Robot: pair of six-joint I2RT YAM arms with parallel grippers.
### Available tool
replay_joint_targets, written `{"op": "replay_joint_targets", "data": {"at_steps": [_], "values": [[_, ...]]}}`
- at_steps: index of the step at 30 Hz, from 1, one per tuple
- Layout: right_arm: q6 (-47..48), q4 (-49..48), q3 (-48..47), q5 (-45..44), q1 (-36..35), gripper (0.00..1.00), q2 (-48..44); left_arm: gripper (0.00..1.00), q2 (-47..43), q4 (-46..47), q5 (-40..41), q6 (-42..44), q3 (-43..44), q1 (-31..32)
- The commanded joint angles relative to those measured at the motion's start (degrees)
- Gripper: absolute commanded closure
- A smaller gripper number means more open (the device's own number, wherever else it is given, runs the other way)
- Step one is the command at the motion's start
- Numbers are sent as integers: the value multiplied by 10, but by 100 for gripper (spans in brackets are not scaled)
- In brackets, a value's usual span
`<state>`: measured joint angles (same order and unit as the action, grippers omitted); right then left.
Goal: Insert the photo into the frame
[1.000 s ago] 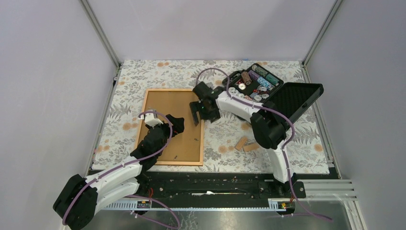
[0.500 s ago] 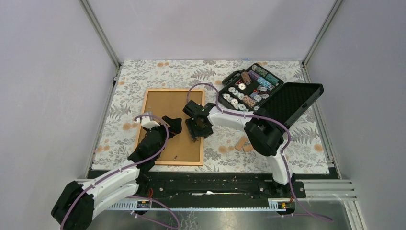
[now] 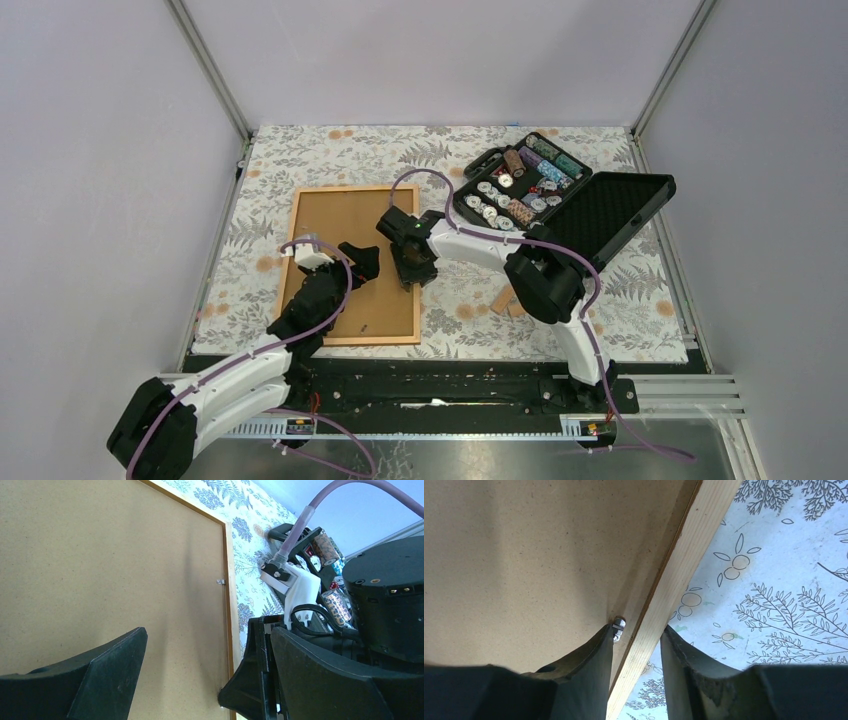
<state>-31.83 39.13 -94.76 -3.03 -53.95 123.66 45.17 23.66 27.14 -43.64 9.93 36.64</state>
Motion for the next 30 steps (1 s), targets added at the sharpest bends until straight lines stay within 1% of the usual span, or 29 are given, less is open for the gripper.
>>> {"op": "replay_joint_targets", "data": {"at_steps": [1, 5, 7, 8, 11, 14, 17, 21, 24, 27, 29, 30], "values": [[-11, -6, 8, -24, -5, 75, 18, 1, 5, 24, 11, -5, 0, -3], [-12, -4, 6, -21, -4, 89, 26, 1, 6, 24, 11, -5, 0, -3], [-11, -10, 11, -15, -5, 99, 24, 1, 8, 24, 11, -5, 2, -3], [-12, -12, 15, -15, -4, 100, 23, 1, 10, 23, 11, -5, 3, -3], [-24, -10, 23, -20, -1, 100, 19, 1, 12, 21, 10, -4, 5, -3], [-64, -16, 45, -3, 14, 100, 8, 1, 11, 21, 10, -5, 4, -3], [-131, -59, 88, 11, 28, 100, -18, 1, 11, 21, 10, -5, 5, -3], [-245, -98, 124, 0, 30, 100, -30, 1, 12, 20, 10, -5, 6, -3], [-307, -146, 161, -4, 30, 100, -46, 1, 13, 20, 11, -5, 6, -4], [-317, -158, 165, -15, 29, 100, -57, 1, 12, 19, 11, -5, 6, -4], [-296, -158, 158, -21, 30, 100, -66, 1, 10, 18, 11, -6, 5, -3], [-282, -159, 155, -23, 29, 95, -71, 1, 10, 18, 12, -6, 5, -3]]}}
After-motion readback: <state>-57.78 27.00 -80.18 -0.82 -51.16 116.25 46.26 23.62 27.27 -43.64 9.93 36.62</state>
